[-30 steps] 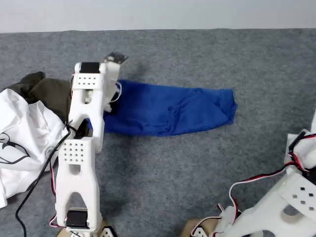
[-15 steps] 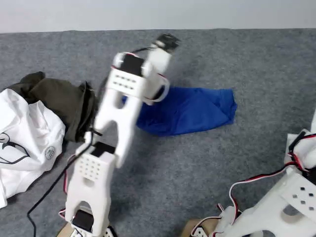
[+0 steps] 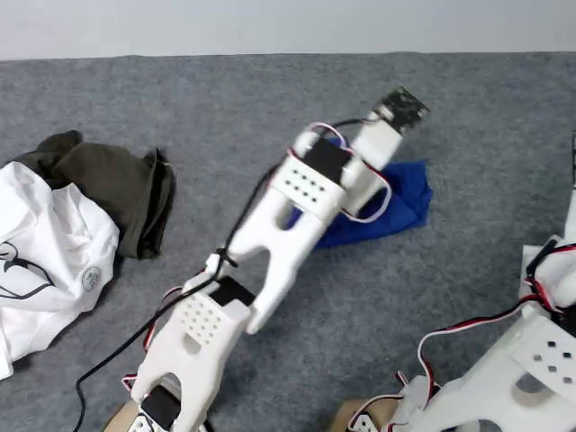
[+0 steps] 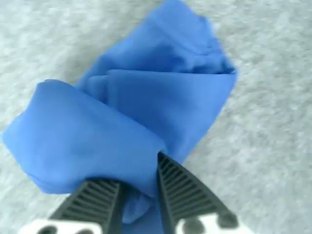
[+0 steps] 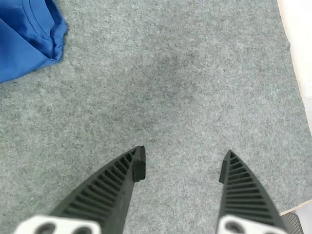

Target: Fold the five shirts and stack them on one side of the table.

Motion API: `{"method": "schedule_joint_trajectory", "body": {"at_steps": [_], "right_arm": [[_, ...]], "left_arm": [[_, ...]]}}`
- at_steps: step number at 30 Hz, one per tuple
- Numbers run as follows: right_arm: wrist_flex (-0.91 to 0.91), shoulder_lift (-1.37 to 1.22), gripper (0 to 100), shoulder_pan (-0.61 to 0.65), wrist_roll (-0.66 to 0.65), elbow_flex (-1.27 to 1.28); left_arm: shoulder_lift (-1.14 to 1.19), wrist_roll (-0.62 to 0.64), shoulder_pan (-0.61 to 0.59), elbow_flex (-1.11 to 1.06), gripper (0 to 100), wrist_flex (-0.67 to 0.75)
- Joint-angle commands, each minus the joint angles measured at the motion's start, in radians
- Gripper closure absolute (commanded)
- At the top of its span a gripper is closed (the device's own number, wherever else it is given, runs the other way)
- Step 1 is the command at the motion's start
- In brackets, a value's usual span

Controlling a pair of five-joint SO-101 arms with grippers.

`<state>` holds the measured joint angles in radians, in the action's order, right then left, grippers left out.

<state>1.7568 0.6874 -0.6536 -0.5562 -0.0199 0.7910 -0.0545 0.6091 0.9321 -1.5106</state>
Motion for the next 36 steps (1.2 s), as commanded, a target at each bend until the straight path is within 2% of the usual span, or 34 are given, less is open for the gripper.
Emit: {"method": "schedule_joint_trajectory", "body": {"at_steps": [1,12,18,26,32,36], "right_arm": [[0.038,0.022,74.3,0.004,-0.011,-0.011],[0.039,0.022,74.3,0.004,-0.008,-0.008],[0.039,0.022,74.3,0.004,-0.008,-0.008],[0.039,0.022,74.3,0.007,-0.006,-0.006],[0.039,0.015,74.3,0.01,-0.005,-0.005],[0.038,0.012,74.3,0.027,-0.002,0.032]], "left_arm": [[0.018,0.02,0.037,0.084,100,0.037],[0.253,0.026,0.068,0.346,99,0.038],[0.276,0.025,0.069,0.479,81,-0.072],[0.276,0.017,0.054,0.743,80,-0.242],[0.23,0.023,-0.052,0.745,81,-0.244],[0.201,0.023,-0.132,0.745,89,-0.245]]}}
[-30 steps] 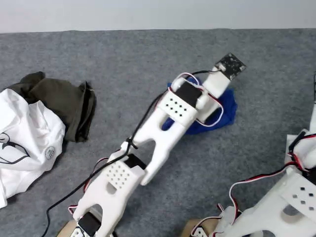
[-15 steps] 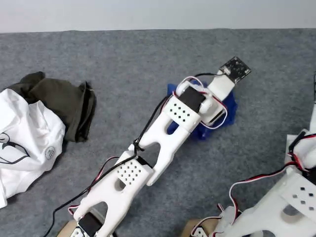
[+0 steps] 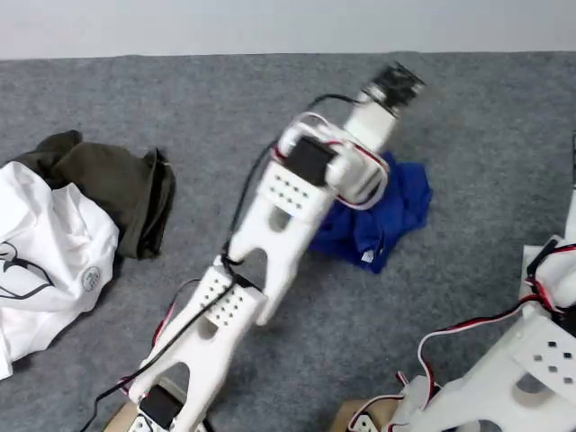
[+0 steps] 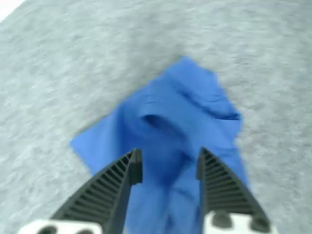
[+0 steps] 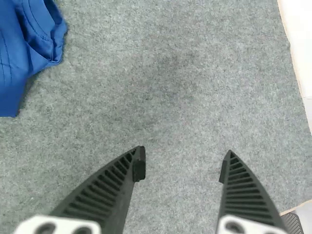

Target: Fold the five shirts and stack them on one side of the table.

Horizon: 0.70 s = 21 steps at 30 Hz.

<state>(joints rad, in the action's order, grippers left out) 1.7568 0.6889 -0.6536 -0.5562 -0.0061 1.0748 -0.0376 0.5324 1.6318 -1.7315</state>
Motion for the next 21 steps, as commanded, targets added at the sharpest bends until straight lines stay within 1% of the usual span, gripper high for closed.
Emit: {"method": "schedule_joint_trajectory", "body": {"at_steps": [1,4,6,8,12,15,17,21], "right_arm": [[0.038,0.008,74.3,0.048,0.011,0.032],[0.035,0.005,74.3,0.127,0.104,0.046],[0.024,-0.019,74.5,0.214,0.149,0.048],[0.018,-0.068,77.0,0.297,0.193,0.041],[0.001,-0.206,87.8,0.401,0.282,-0.026],[0.002,-0.306,94.6,0.446,0.304,-0.109],[0.002,-0.36,96.9,0.463,0.308,-0.153],[-0.03,-0.45,97.3,0.521,0.31,-0.183]], "left_arm": [[-0.084,0.005,-0.069,0.038,91,-0.025],[-0.117,0.002,-0.104,-0.036,99,-0.028],[-0.17,0.003,-0.137,-0.114,99,-0.028],[-0.265,0.003,-0.169,-0.223,100,-0.028],[-0.531,0.003,-0.227,-0.535,100,-0.028],[-0.749,0.0,-0.275,-0.796,100,-0.026],[-0.887,-0.002,-0.315,-0.955,100,-0.025],[-1.146,-0.028,-0.4,-1.225,100,-0.025]]}}
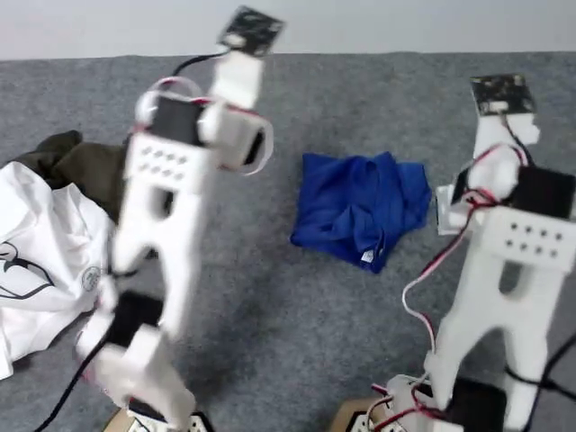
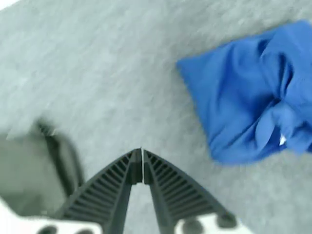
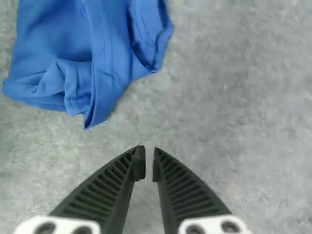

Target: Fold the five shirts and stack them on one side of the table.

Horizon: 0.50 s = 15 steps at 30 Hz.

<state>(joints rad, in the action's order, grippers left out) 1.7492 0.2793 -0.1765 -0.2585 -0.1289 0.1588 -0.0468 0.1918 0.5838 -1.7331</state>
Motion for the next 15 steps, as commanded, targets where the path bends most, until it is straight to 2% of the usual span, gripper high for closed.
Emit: {"method": "schedule_joint_trajectory", "body": {"at_steps": [1,8,15], "right_arm": [[-0.045,-0.058,97.3,0.059,0.012,-0.061],[-0.249,-0.185,97.3,0.228,0.012,-0.063],[-0.458,-0.407,97.3,0.34,0.012,-0.064]], "left_arm": [[-0.292,-0.02,-0.083,-0.236,100,-0.023],[-0.609,-0.051,-0.311,-0.542,100,-0.02],[-0.75,-0.121,-0.519,-0.68,99,-0.018]]}}
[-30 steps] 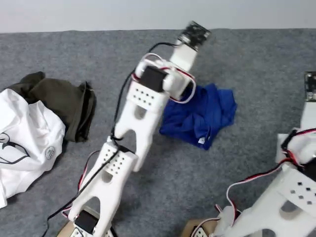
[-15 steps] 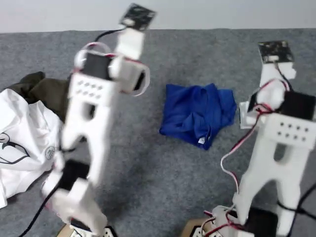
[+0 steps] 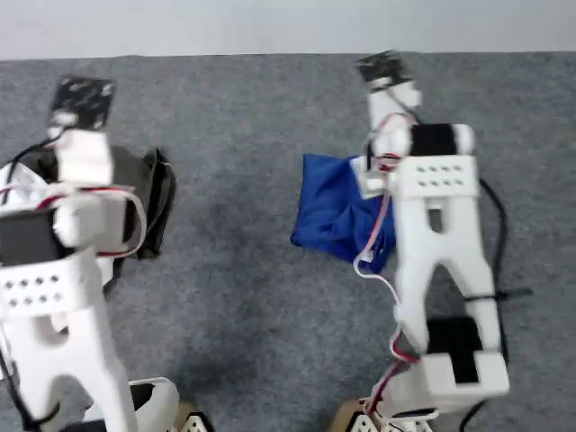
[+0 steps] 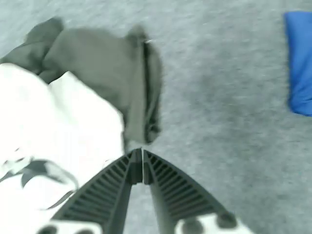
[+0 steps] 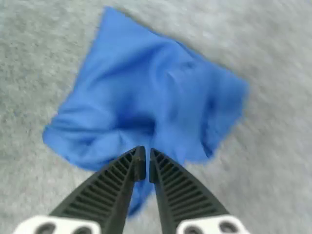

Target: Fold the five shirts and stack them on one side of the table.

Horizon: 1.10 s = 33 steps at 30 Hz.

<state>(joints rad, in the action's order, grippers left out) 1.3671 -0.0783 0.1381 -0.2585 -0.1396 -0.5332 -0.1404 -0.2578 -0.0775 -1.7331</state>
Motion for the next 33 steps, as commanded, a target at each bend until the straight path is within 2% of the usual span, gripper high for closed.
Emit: {"method": "schedule_joint_trajectory", "body": {"at_steps": [1,5,12,15,18,24,28,33], "right_arm": [[-0.102,-0.081,97.2,0.025,0.012,-0.054],[-0.199,-0.217,97.0,-0.036,-0.009,-0.054],[-0.4,-0.363,97.0,-0.325,-0.222,-0.057],[-0.357,-0.332,97.2,-0.367,-0.241,-0.115],[-0.18,-0.259,97.0,-0.337,-0.238,-0.21],[0.091,-0.157,97.1,-0.166,-0.23,-0.265],[0.134,-0.176,97.2,-0.102,-0.107,-0.253],[0.113,-0.249,96.9,-0.157,-0.071,-0.255]], "left_arm": [[-0.069,-0.034,-0.087,-0.028,99,-0.018],[-0.091,-0.06,-0.16,-0.038,99,-0.018],[-0.12,-0.068,-0.235,-0.039,99,-0.018],[-0.126,-0.064,-0.235,-0.041,99,-0.018],[-0.12,-0.063,-0.235,-0.041,99,-0.018],[-0.118,-0.06,-0.233,-0.041,99,-0.018],[-0.118,-0.06,-0.233,-0.041,99,-0.018],[-0.124,-0.06,-0.233,-0.041,99,-0.02]]}}
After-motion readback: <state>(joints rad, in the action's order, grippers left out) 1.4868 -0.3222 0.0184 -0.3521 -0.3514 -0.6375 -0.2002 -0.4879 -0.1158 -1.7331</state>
